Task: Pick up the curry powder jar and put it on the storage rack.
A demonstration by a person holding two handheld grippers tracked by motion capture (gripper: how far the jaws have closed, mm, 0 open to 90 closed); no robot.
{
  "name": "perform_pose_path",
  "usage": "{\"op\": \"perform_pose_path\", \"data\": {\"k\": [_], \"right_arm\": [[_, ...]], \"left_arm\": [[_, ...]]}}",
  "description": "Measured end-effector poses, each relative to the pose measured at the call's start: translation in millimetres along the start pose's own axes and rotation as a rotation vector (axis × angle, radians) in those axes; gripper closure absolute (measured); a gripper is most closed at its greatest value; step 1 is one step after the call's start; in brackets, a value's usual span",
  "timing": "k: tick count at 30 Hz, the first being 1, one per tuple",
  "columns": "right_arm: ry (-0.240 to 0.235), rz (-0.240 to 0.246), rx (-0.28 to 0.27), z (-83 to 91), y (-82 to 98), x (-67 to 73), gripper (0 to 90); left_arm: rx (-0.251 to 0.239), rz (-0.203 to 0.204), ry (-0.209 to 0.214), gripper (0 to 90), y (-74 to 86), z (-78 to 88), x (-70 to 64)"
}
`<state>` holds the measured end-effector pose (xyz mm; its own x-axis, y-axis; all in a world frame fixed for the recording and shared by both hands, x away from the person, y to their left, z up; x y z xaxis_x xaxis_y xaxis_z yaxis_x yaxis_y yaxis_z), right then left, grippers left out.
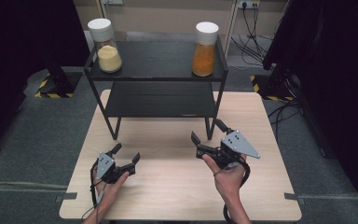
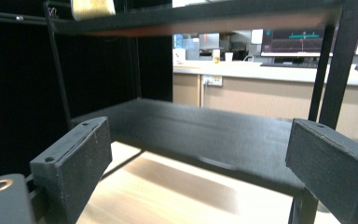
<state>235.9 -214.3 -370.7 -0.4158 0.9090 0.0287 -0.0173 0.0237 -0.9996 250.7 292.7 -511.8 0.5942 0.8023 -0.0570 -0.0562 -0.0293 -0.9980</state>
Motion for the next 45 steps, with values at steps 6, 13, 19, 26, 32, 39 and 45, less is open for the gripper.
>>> {"op": "perform_pose_path", "data": {"k": [6,13,19,26,32,39,45], "right_arm": [[-0.005,-0.001,0.036,8.4,19.7,-3.0,6.8],[-0.002,-0.010,0.091,16.9,43.5,-7.1,6.8],[0.004,0.001,0.135,21.4,60.3,-7.2,6.8],[0.013,-0.006,0.180,25.3,84.0,-7.5,6.8],[0.036,-0.016,0.176,32.4,107.5,-3.9,7.3],[0.047,-0.016,0.202,35.4,118.8,-3.4,7.3],[0.050,-0.016,0.192,36.8,120.3,-2.8,7.3]], "left_arm": [[-0.001,0.000,0.000,11.6,0.1,0.0,-0.1],[0.001,-0.002,0.000,11.6,0.0,-0.1,-0.2],[-0.001,-0.003,0.000,11.6,0.3,0.0,-0.4],[-0.002,-0.005,-0.002,11.6,0.5,0.0,-0.8],[-0.003,-0.005,-0.002,11.6,0.6,0.1,-0.9],[-0.003,-0.006,-0.004,11.6,0.6,0.1,-1.3],[-0.003,-0.008,-0.004,11.6,0.7,0.1,-1.4]]}}
Point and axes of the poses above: each handheld gripper's, and its own axes: z roughly backward along the jaws, y roughly out of its underside, x roughly to its left, the point moved 1 cm from there along -z, roughly forward along the jaws, and after that the axes turned 8 degrees about y, right-handed, at the moved point
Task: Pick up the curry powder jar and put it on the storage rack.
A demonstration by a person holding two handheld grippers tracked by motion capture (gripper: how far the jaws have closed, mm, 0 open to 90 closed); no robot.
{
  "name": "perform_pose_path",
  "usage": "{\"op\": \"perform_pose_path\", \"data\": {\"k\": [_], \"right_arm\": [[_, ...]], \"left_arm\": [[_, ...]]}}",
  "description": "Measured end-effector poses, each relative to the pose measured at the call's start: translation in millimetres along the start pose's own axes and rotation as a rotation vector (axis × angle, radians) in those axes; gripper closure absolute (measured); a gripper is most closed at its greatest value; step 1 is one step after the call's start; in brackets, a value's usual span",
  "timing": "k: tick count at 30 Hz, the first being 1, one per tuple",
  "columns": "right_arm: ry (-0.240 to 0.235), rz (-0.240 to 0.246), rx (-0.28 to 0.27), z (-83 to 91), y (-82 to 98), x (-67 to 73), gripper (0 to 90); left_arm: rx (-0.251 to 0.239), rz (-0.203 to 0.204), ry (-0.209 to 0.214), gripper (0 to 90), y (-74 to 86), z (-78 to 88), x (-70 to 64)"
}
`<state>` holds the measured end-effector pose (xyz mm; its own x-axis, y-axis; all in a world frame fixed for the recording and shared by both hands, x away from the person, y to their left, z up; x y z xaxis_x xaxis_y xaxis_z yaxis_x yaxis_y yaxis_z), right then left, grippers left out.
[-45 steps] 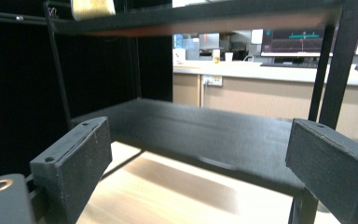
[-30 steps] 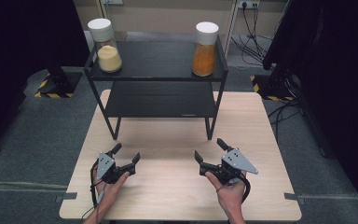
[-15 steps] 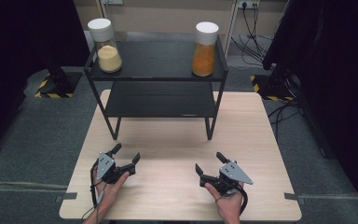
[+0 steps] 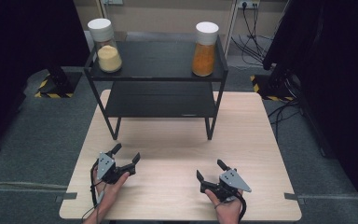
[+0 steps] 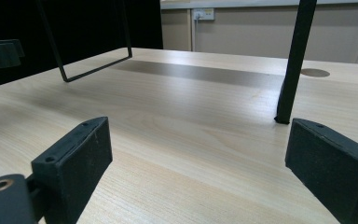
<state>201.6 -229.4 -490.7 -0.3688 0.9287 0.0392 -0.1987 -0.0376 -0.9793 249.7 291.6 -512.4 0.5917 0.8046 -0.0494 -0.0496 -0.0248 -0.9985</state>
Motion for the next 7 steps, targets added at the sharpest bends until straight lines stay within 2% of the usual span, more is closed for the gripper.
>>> {"op": "perform_pose_path", "data": {"k": [7], "right_arm": [[-0.003,0.003,0.004,-0.2,-0.6,0.1,7.1]], "left_arm": [[0.001,0.001,-0.001,11.6,-0.2,-0.2,0.0]]}}
Point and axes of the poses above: each handheld gripper's, and its own axes: z roughly backward along the jaws, y roughly out of its underside, x roughly to its left, the point moved 1 cm from there along -z, roughly forward along the jaws, and after that the axes turned 8 degrees about y, right-handed, at the moved point
